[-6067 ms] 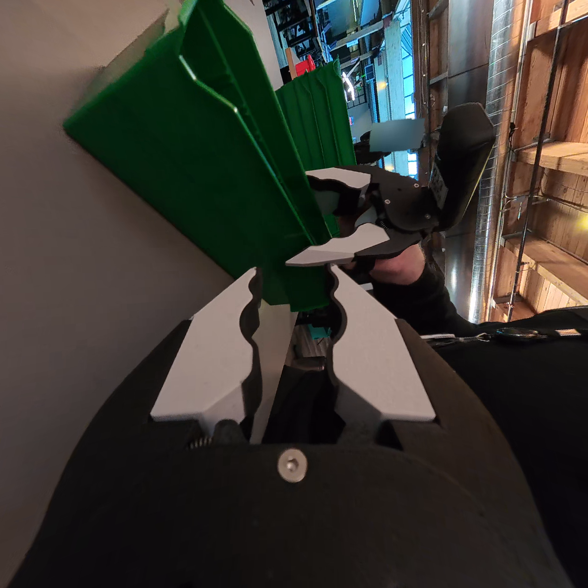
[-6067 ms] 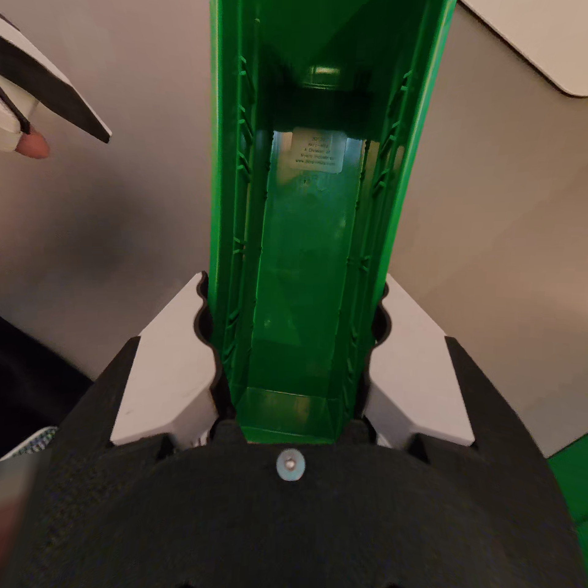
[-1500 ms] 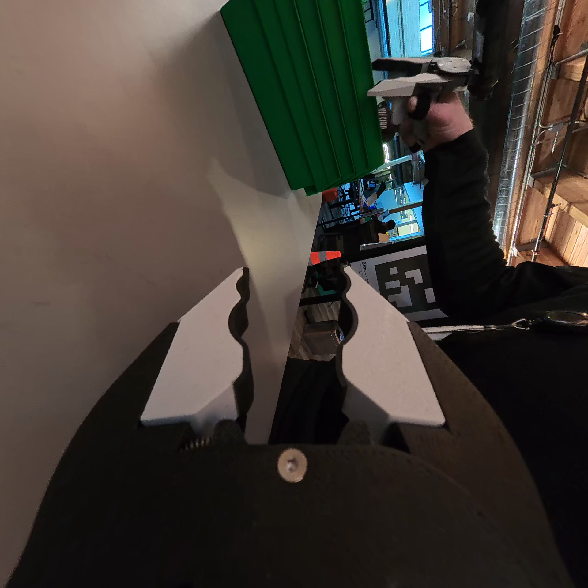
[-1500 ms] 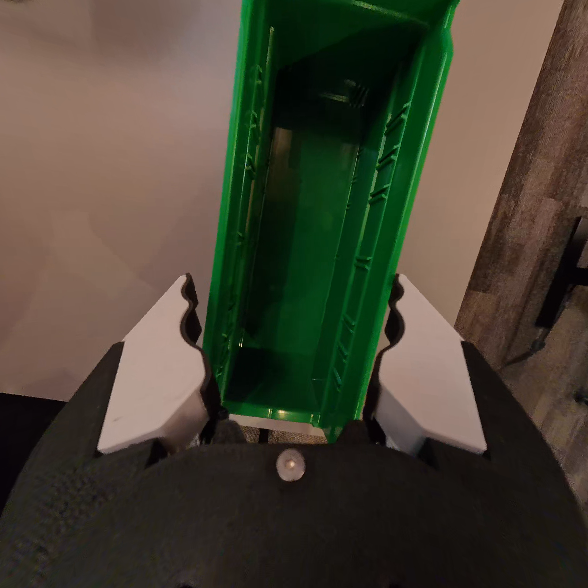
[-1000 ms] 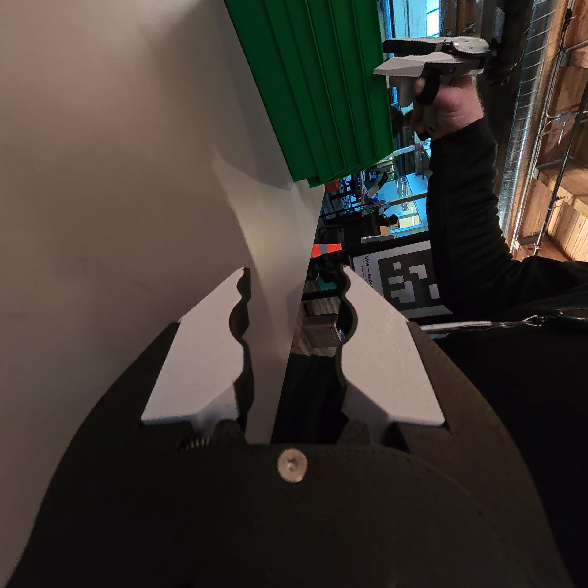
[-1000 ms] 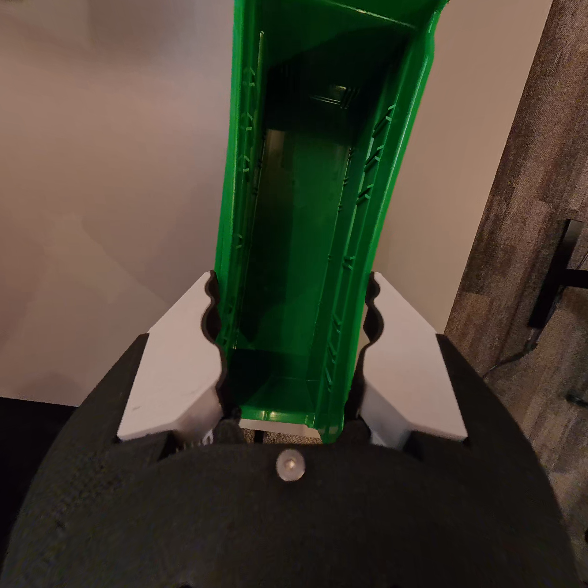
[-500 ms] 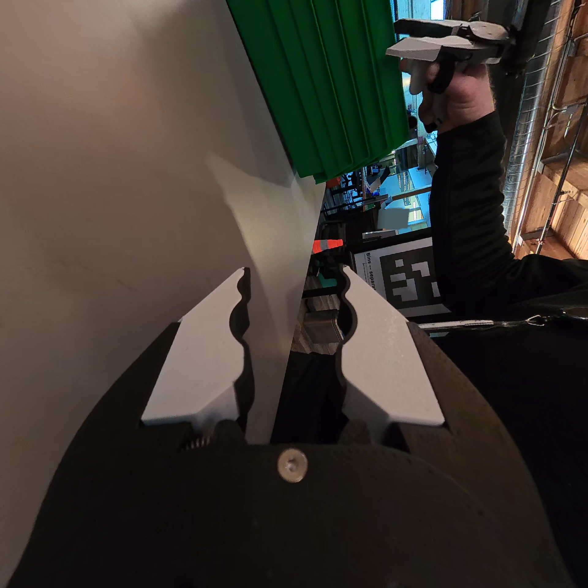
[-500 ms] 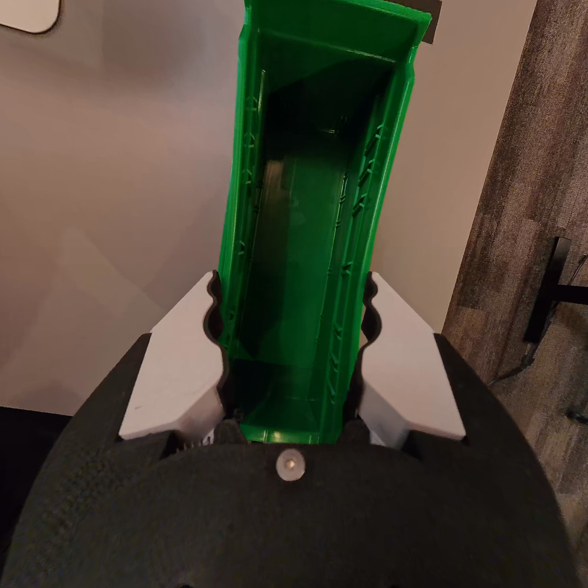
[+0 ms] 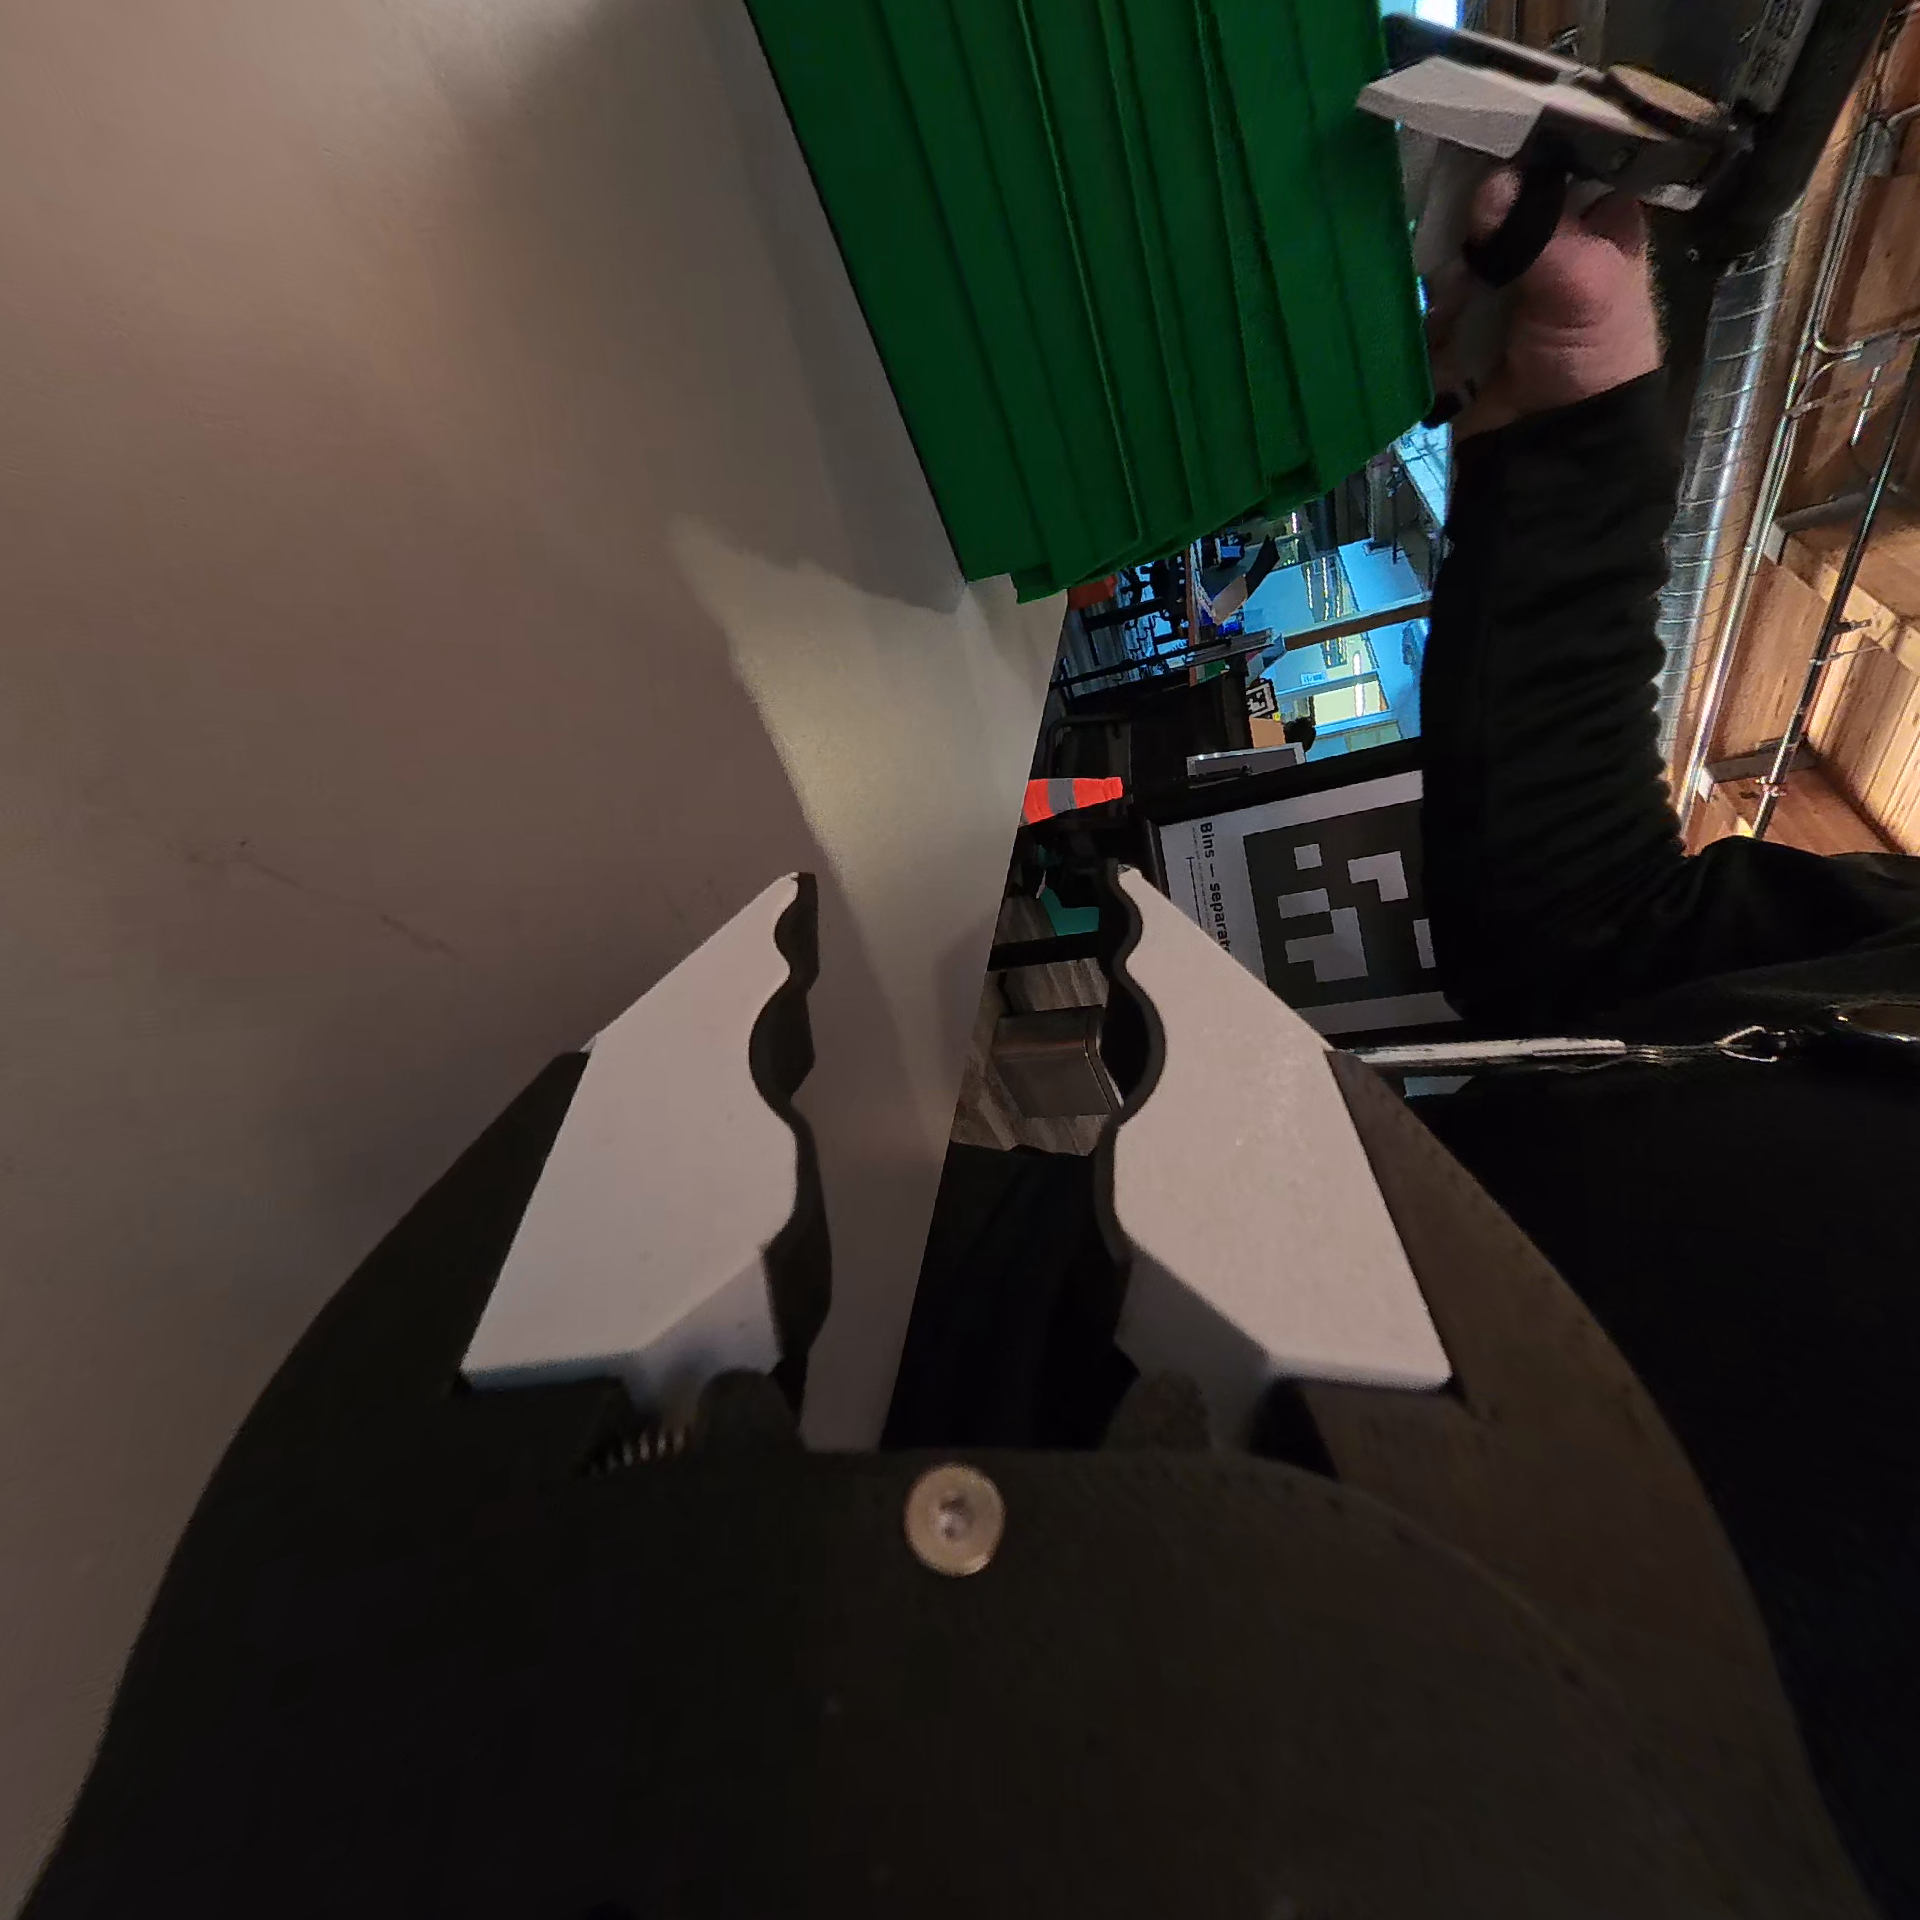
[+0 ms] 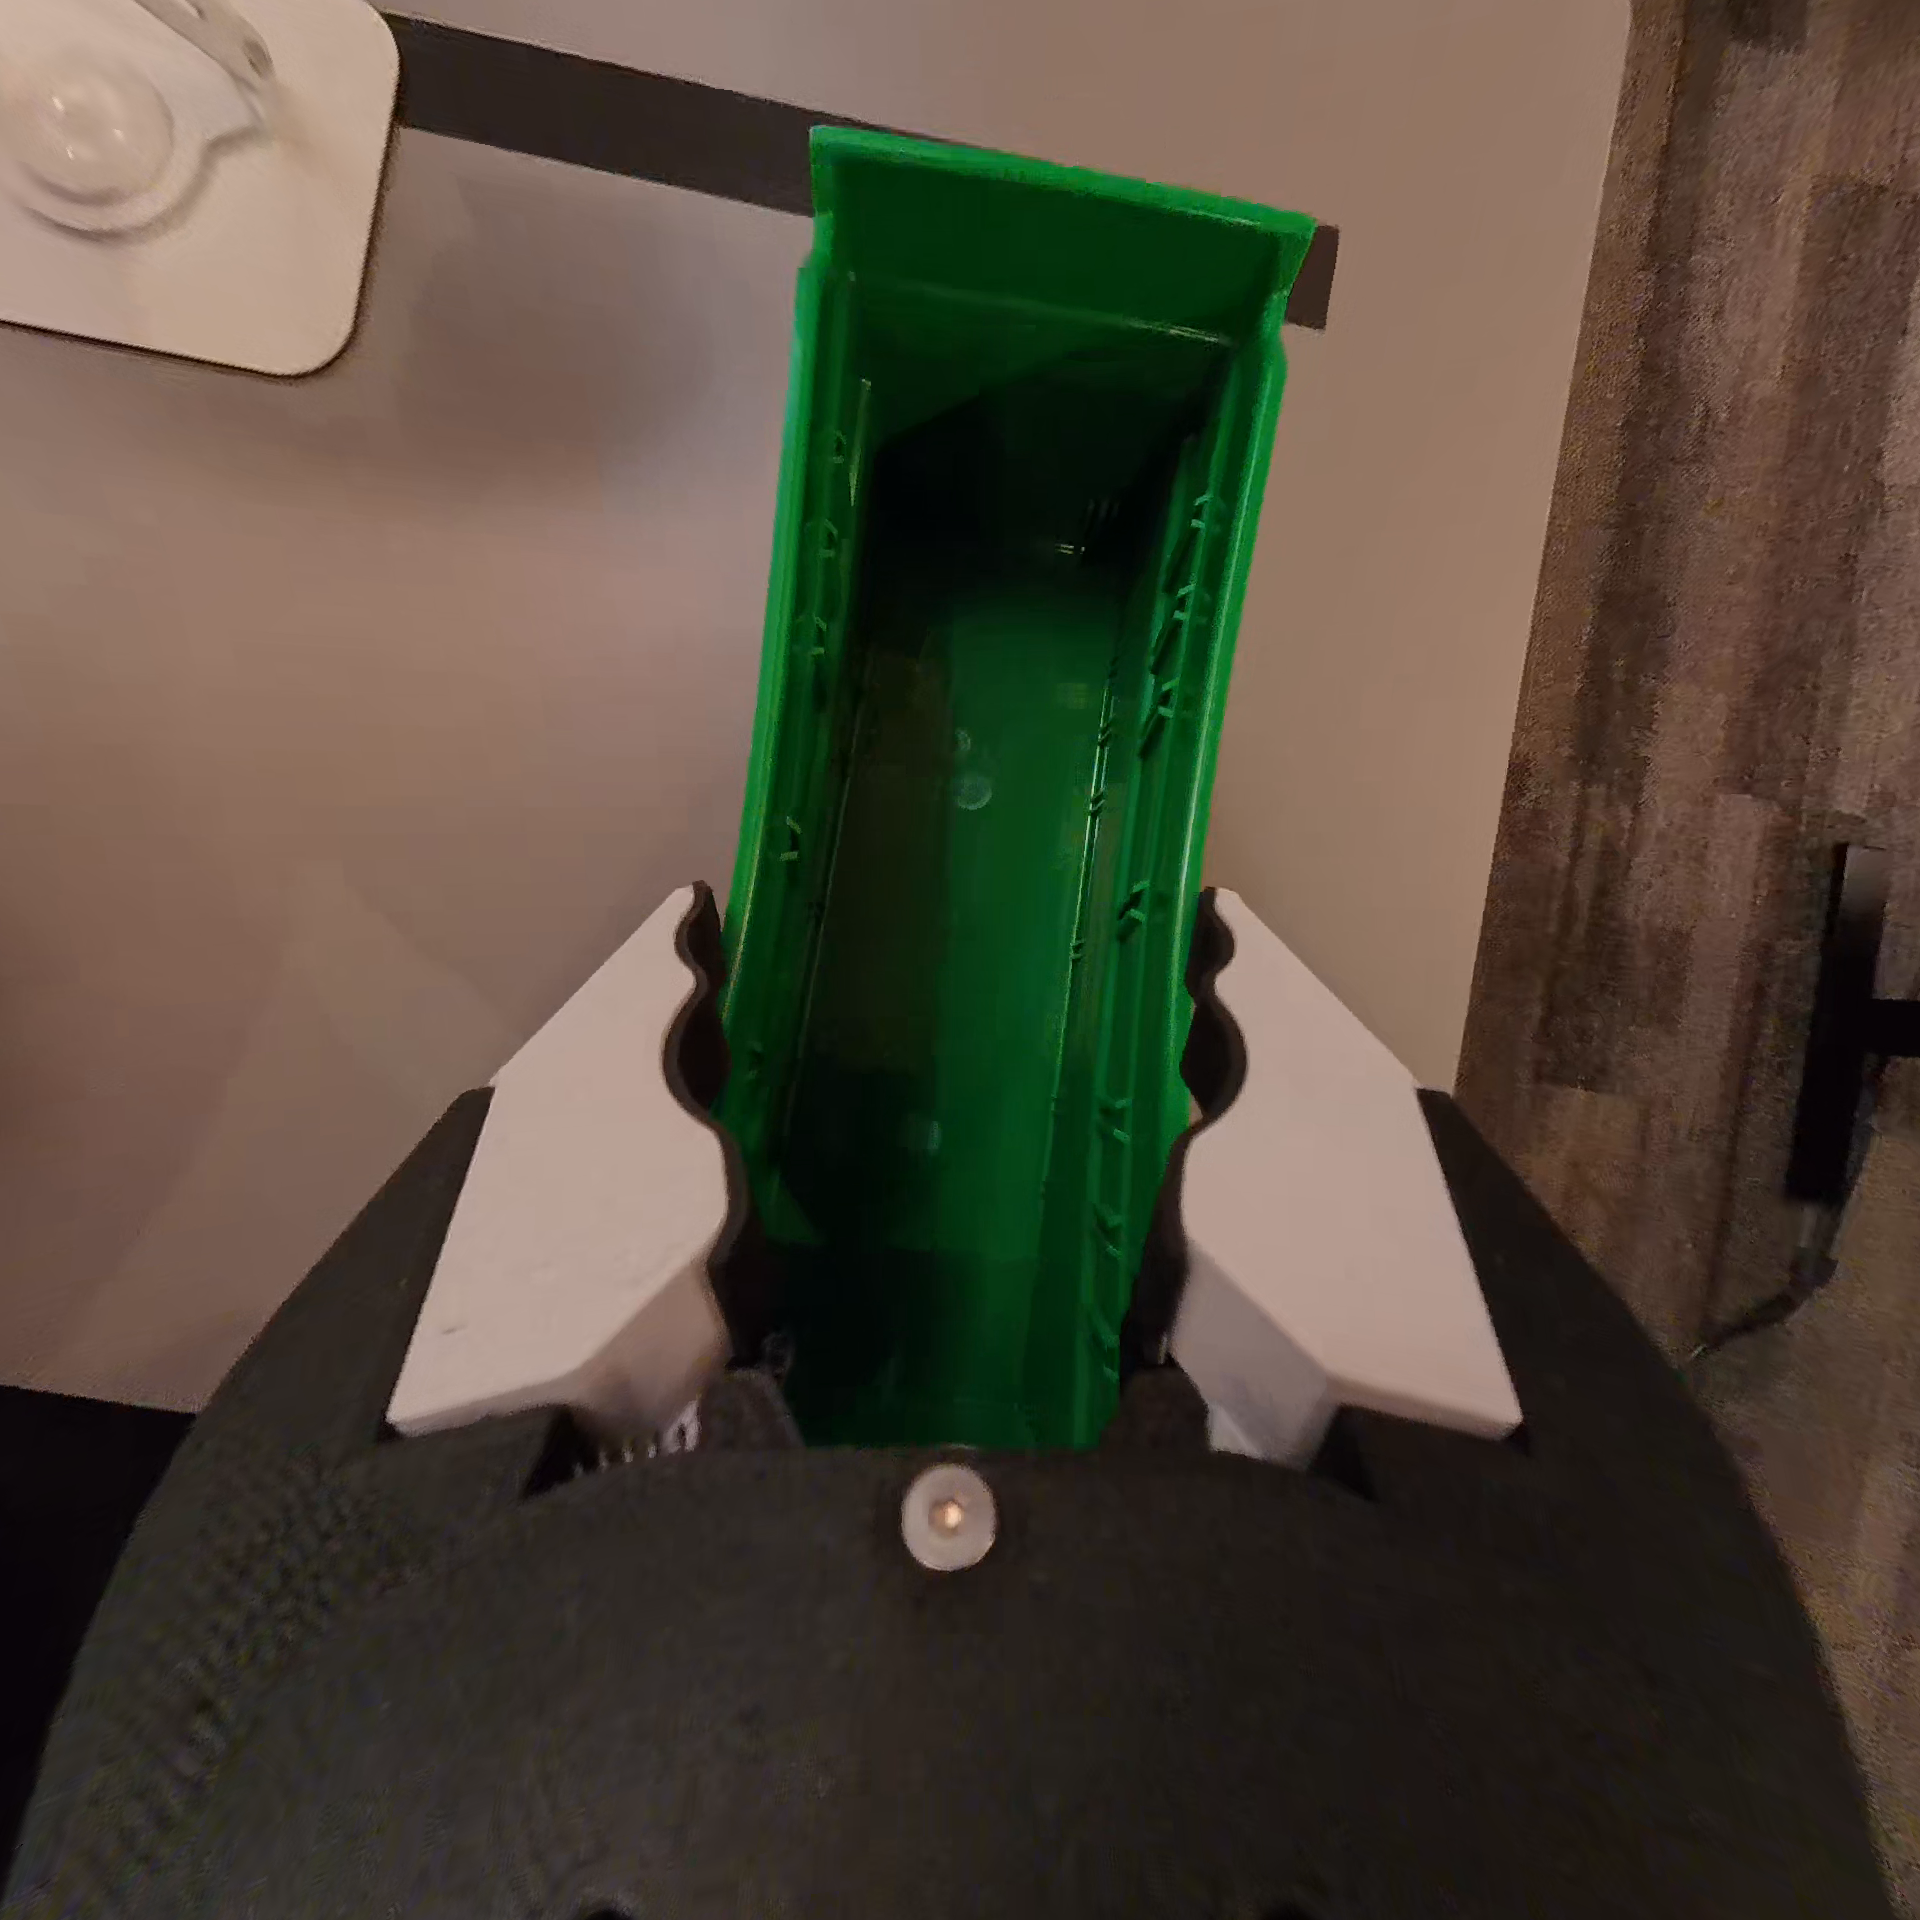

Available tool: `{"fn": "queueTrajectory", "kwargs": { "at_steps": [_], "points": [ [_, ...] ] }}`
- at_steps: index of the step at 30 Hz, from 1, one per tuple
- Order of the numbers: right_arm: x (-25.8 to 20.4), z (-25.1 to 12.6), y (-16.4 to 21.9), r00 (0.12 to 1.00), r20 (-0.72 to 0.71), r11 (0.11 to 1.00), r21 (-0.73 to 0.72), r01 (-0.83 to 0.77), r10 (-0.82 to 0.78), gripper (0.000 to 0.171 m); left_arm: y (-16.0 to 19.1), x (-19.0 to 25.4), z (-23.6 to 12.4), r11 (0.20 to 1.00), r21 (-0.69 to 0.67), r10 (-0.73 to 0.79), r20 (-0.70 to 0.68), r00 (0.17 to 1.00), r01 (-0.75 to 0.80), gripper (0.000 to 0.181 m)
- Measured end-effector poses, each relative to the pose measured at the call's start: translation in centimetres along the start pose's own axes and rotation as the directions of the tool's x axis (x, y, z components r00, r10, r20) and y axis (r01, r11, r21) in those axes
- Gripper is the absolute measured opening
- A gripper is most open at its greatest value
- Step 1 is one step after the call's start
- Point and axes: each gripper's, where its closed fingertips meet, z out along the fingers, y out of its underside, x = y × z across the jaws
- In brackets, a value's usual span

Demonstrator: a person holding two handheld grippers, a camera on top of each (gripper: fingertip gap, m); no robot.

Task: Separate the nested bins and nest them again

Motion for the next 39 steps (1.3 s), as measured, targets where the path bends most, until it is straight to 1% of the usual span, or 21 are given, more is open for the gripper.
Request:
{"fn": "queueTrajectory", "kwargs": {
  "at_steps": [8, 15, 19, 23, 26, 32, 36, 39],
  "points": [
    [0.2, -2.2, -1.7, 1.0, -0.023, 0.998, 0.066, -0.009, 0.01, 0.091, 0.1, 0.2, 0.3, 1.0, -0.004, 0.004, -0.007, 1.0, -0.004, 0.052],
    [-0.5, -5.6, -4.3, 0.999, -0.046, 0.988, 0.152, -0.001, 0.008, 0.09, 0.3, 0.1, -0.3, 1.0, 0.005, 0.001, 0.001, 1.0, -0.001, 0.052],
    [-3.1, -7.9, -6.2, 1.0, -0.023, 0.981, 0.193, 0.026, -0.022, 0.09, 0.3, 0.1, -0.5, 1.0, 0.008, 0.004, 0.002, 1.0, -0.004, 0.052],
    [-8.2, -8.7, -7.3, 0.997, 0.06, 0.975, 0.221, 0.039, -0.054, 0.09, 0.3, 0.0, -0.8, 1.0, 0.014, 0.002, 0.001, 1.0, -0.002, 0.052],
    [-12.0, -7.0, -6.8, 0.99, 0.127, 0.974, 0.226, 0.026, -0.056, 0.09, 0.3, 0.0, -1.0, 1.0, 0.017, 0.003, 0.0, 1.0, -0.003, 0.052],
    [-17.0, 0.0, -2.7, 0.978, 0.208, 0.983, 0.175, -0.054, 0.017, 0.091, 0.6, -0.1, -1.4, 1.0, 0.017, 0.004, 0.002, 1.0, -0.004, 0.052],
    [-17.8, 4.1, 0.6, 0.986, 0.163, 0.991, 0.12, -0.062, 0.042, 0.091, 1.0, -0.3, -1.8, 1.0, 0.016, -0.004, 0.007, 1.0, 0.003, 0.052],
    [-17.6, 6.2, 2.4, 0.991, 0.118, 0.993, 0.096, -0.067, 0.055, 0.091, 1.2, -0.3, -2.0, 1.0, 0.011, -0.004, 0.008, 1.0, 0.004, 0.052]
  ]
}}
